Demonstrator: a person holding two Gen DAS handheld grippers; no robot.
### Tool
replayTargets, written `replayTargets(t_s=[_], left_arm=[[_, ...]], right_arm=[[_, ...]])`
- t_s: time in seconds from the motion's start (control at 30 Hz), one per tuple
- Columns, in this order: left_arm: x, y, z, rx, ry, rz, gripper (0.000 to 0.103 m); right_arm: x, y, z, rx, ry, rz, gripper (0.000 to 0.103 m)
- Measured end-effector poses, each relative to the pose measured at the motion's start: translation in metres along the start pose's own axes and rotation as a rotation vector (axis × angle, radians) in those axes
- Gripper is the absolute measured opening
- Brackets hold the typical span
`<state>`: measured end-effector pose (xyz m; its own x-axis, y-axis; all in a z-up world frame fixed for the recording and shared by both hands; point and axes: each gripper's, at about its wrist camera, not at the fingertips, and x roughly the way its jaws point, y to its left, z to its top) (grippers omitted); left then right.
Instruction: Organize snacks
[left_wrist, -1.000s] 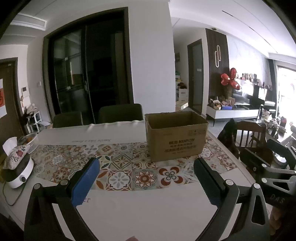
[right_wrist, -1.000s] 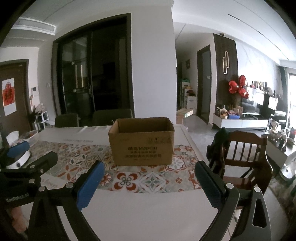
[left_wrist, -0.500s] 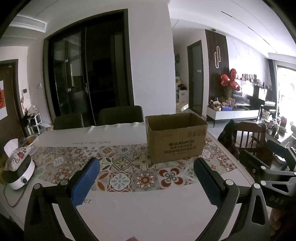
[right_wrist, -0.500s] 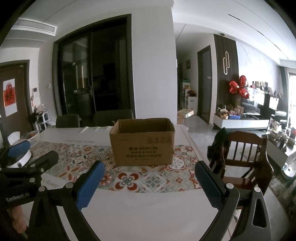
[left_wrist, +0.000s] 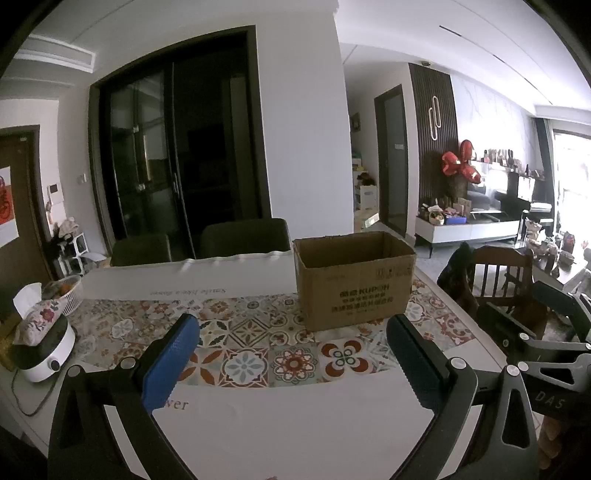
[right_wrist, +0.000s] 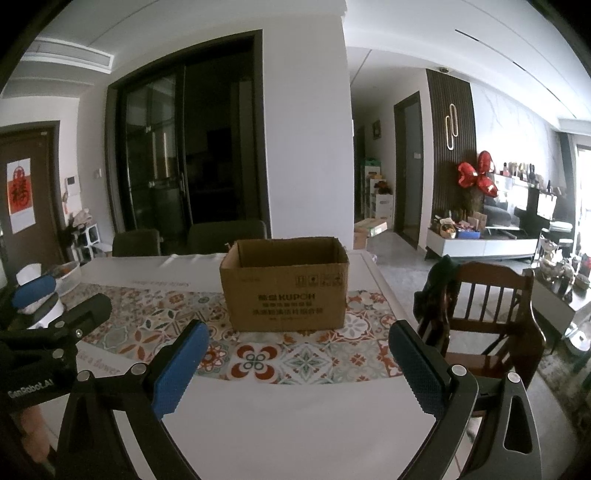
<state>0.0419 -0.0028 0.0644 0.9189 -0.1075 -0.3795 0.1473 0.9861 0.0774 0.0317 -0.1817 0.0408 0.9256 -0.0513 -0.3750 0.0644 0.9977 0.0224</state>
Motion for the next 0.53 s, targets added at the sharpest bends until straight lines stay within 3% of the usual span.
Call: replayTargets(t_s=[0.53], left_arm=[[0.0002, 0.0037, 0.0004, 0.004, -0.015, 0.017, 0.103]], right_arm=[[-0.0003, 0.0003, -0.0005, 0.0, -0.001, -0.001, 0.099]])
